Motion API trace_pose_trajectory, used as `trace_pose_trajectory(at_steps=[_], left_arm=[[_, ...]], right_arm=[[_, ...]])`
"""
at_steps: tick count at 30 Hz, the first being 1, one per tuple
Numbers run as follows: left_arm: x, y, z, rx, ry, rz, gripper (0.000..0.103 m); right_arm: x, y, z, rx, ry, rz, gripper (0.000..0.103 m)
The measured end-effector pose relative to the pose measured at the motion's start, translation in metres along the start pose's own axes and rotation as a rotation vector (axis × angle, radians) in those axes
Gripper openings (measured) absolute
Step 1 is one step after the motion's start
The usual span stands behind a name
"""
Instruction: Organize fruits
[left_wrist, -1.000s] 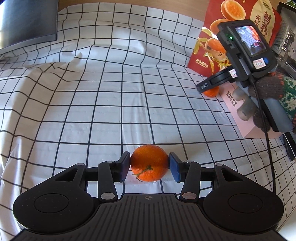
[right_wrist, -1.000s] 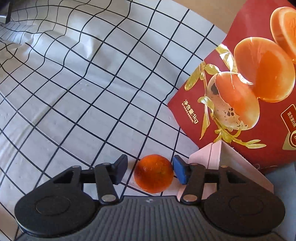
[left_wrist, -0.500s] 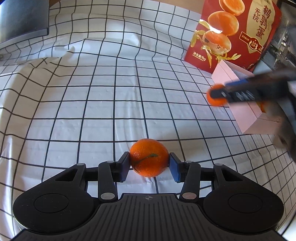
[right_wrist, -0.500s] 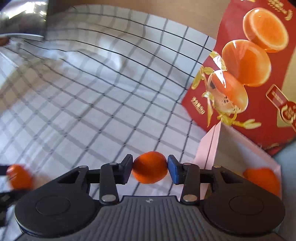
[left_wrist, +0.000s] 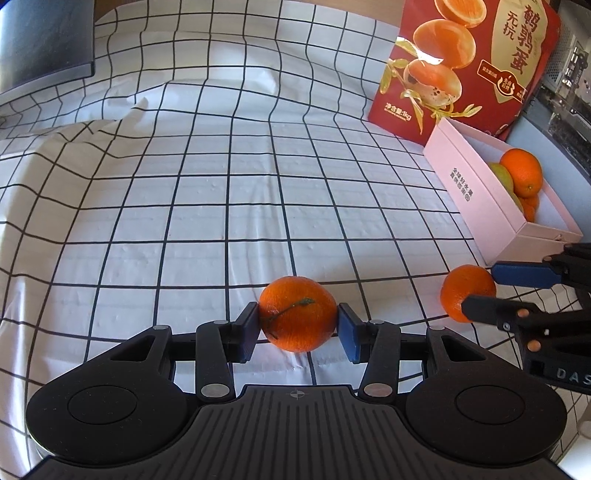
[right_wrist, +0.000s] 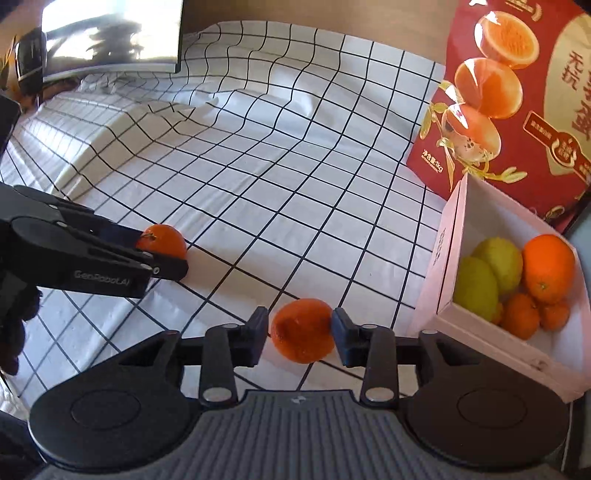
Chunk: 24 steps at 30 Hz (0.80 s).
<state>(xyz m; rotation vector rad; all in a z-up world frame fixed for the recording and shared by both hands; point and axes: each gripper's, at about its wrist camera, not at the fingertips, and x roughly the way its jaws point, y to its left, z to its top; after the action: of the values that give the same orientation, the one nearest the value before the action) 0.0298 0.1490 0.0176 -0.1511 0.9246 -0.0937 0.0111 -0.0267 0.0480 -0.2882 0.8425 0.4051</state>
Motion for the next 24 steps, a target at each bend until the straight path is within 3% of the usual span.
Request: trace_pose_trajectory(at_steps=[5, 11, 16, 20, 24], left_arm=[[-0.001, 0.002, -0.001, 0.004, -0.002, 0.000, 0.050], [-0.001, 0.002, 0.000, -0.001, 0.001, 0.007, 0.050], [-0.002, 0.003, 0.001, -0.027, 0.008, 0.017, 0.050], [-0.002, 0.001, 0.001, -0.006, 0.011, 0.029, 0.050], [-0.002, 0.001, 0.002, 0.007, 0.014, 0.038, 0.050]], right_arm=[[0.001, -0.009, -0.008, 0.063, -0.006, -0.022, 0.067], [0.012, -0.021, -0.018, 0.089, 0.020, -0.085, 0.069], [0.008, -0.029, -0.026, 0.134, 0.016, -0.082, 0.070], [-0.004, -0.033, -0.027, 0.178, -0.044, -0.019, 0.073], [0.007, -0.031, -0.022, 0.208, -0.041, 0.005, 0.073]])
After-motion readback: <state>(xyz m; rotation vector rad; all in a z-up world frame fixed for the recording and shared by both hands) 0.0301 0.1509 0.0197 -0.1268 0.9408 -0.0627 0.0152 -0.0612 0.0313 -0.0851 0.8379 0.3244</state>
